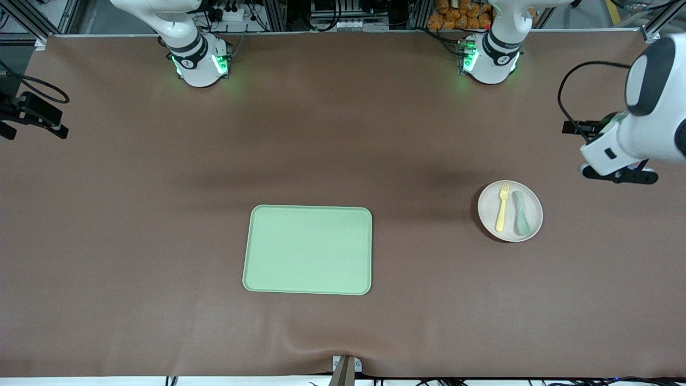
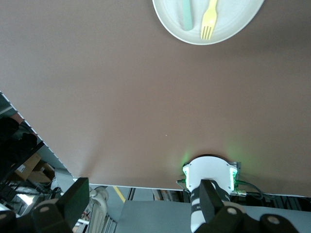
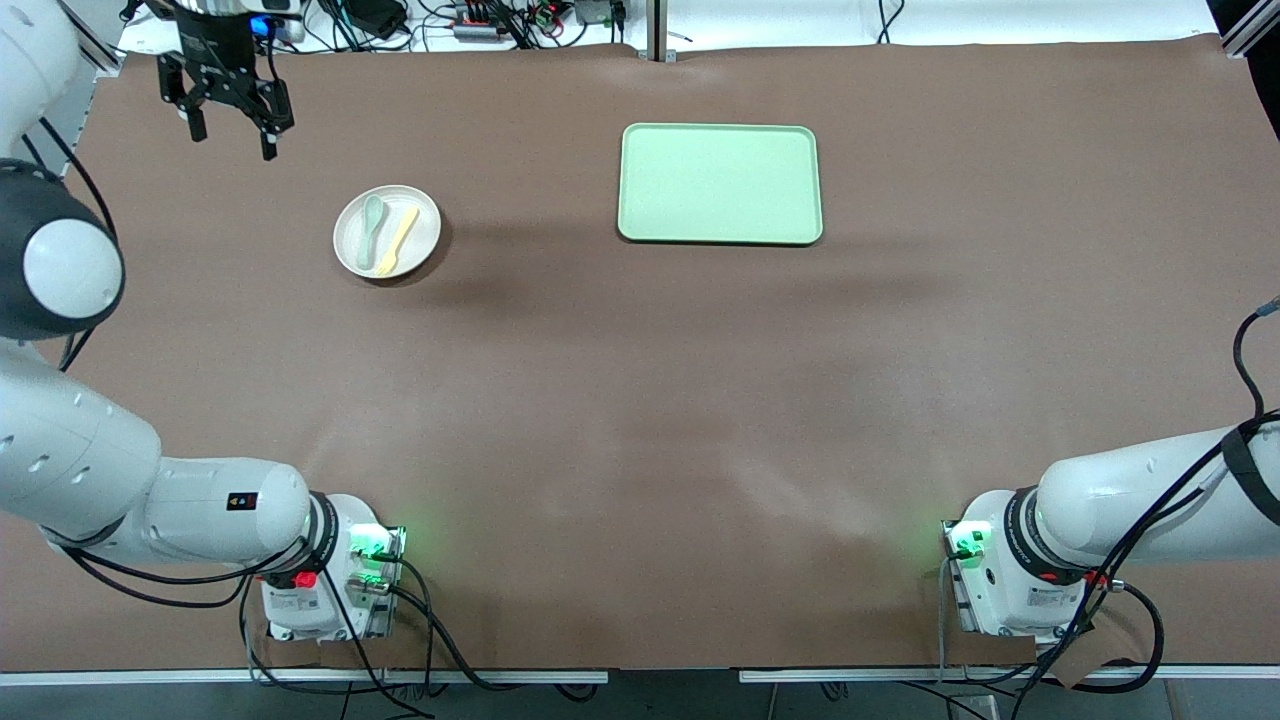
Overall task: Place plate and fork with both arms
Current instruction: 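Reach the left gripper down to the rim of the white plate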
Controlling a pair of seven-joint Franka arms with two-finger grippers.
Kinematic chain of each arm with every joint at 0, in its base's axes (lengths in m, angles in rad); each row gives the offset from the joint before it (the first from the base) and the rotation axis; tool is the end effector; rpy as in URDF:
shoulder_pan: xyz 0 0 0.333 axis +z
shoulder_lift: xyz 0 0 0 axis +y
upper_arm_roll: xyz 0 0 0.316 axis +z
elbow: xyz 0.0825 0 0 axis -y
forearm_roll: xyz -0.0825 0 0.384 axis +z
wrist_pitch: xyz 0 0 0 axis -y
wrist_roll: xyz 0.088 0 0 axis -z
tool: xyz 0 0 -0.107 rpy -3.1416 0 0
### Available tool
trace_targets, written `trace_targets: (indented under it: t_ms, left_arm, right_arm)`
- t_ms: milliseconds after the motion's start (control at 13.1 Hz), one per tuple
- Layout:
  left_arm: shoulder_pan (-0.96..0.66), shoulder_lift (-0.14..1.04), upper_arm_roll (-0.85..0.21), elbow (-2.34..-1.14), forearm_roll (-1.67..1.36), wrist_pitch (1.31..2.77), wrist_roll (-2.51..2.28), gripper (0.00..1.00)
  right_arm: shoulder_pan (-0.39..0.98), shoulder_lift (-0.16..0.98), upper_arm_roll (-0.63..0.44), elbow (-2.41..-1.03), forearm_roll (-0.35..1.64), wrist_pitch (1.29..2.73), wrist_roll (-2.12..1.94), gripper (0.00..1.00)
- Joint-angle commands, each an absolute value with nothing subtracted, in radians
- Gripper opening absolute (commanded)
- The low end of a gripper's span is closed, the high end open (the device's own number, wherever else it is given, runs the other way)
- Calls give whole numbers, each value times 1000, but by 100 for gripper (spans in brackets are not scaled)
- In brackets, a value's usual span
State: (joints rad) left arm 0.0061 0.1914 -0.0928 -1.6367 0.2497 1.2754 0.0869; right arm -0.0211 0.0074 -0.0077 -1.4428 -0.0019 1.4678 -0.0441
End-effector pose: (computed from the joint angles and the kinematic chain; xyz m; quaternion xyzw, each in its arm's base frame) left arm 0.5540 -0.0129 0.4760 -0.9522 0.0820 0.2705 0.1158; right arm 0.5458 -0.0159 0.6710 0.9999 0.0075 0.0088 0.0013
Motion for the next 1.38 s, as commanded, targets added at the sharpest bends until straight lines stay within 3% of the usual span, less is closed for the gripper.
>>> trace_targets:
  t_ms: [0,460,1073,1302]
  left_arm:
    - [17,280,-100,-1628,290,1319,107,100]
    - [105,475,-103,-1637,275,1555,101,100]
    - [242,489,-101,-1825,20,2029,87,100]
    - [242,512,-101,-1881,6,2131,89,100]
  right_arm:
    - [-23,5,-6,-1434,-6,1463,-49,100]
    - [-25,5,-6,-1434,-6,1463,-49,100]
    - [-25,5,-6,-1434,2,1463,-49,100]
    - [-23,6,-6,-1434,2,1463,-49,100]
